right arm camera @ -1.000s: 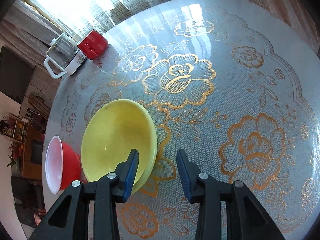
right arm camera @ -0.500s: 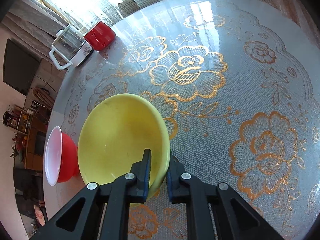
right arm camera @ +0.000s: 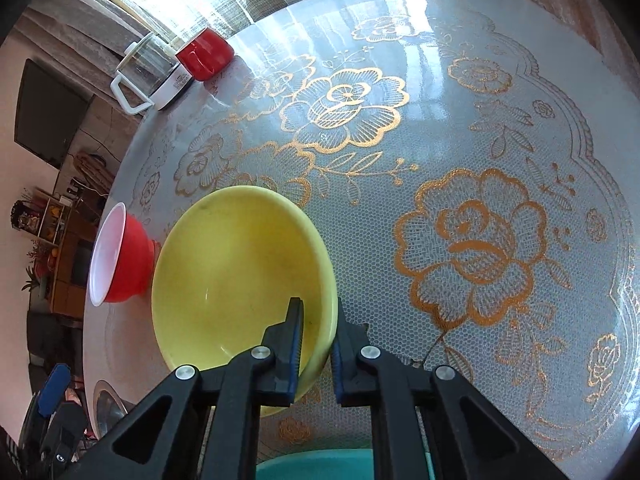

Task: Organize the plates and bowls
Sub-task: 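Grasp the yellow bowl rim with the left gripper next to the right gripper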

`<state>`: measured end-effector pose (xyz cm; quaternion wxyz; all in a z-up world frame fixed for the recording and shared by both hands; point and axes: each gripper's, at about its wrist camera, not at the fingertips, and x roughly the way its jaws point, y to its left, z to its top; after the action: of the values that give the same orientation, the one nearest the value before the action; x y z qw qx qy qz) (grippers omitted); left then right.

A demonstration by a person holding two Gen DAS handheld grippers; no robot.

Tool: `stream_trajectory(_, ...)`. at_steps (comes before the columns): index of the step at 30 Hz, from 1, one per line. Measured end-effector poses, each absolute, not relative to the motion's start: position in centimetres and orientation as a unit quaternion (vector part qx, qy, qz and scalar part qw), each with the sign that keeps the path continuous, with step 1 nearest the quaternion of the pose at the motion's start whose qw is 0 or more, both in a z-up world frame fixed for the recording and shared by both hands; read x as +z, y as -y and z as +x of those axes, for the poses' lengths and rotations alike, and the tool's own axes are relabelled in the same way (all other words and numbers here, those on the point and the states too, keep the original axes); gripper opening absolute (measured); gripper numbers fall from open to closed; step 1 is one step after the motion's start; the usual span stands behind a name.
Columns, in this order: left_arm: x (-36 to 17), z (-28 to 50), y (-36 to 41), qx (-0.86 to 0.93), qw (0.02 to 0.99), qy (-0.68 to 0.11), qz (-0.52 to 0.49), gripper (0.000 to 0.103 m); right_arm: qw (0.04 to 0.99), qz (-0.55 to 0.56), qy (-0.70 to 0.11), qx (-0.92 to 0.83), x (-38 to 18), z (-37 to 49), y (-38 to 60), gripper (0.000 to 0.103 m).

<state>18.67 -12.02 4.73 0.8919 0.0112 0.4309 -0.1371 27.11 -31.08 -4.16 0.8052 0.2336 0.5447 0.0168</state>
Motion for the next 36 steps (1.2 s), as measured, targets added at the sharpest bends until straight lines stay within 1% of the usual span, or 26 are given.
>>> stream_trajectory(4,3.8,21.1,14.1,-0.129,0.887,-0.443,0.024,0.080,0.808,0.229,-0.543,0.020,-4.1,26.8,31.2,0.012)
stream_trajectory(8,1.9,23.5,15.7,-0.128,0.869,-0.478,0.020,0.076,0.810,0.221,-0.543,0.024,-4.0,26.8,31.0,0.012)
stream_trajectory(10,0.9,24.2,16.5,-0.128,0.863,-0.488,0.034,0.076,0.811,0.223,-0.540,0.028,-4.1,26.8,31.1,0.012)
stream_trajectory(12,0.0,24.6,17.1,-0.121,0.857,-0.499,0.048,0.073,0.810,0.232,-0.539,0.032,-4.2,27.1,31.2,0.011)
stream_trajectory(16,-1.0,25.0,17.4,-0.125,0.848,-0.513,0.042,0.066,0.808,0.235,-0.540,0.033,-4.2,27.1,31.4,0.011)
stream_trajectory(18,-1.3,25.3,17.6,-0.125,0.847,-0.515,0.043,0.060,0.807,0.233,-0.541,0.032,-4.2,27.2,31.4,0.011)
stream_trajectory(20,-1.6,25.4,17.8,-0.124,0.843,-0.522,0.045,0.045,0.807,0.233,-0.542,0.032,-4.2,27.3,31.3,0.011)
stream_trajectory(21,-1.8,25.4,17.8,-0.130,0.840,-0.525,0.042,0.041,0.806,0.235,-0.542,0.031,-4.2,27.3,31.4,0.011)
stream_trajectory(23,-1.8,25.1,17.9,-0.143,0.839,-0.524,0.039,0.028,0.806,0.237,-0.542,0.029,-4.1,27.3,31.3,0.011)
stream_trajectory(24,-1.7,24.9,18.1,-0.147,0.839,-0.521,0.046,0.026,0.805,0.237,-0.543,0.028,-4.1,27.3,31.3,0.011)
stream_trajectory(26,-1.6,24.2,18.7,-0.152,0.842,-0.513,0.070,0.019,0.804,0.239,-0.544,0.025,-4.0,27.1,31.2,0.011)
stream_trajectory(30,-1.4,23.2,19.2,-0.158,0.848,-0.496,0.100,0.016,0.802,0.240,-0.547,0.017,-4.0,26.5,30.9,0.011)
stream_trajectory(36,-0.9,22.6,18.8,-0.168,0.850,-0.490,0.091,0.015,0.800,0.247,-0.547,0.012,-3.9,25.2,30.6,0.012)
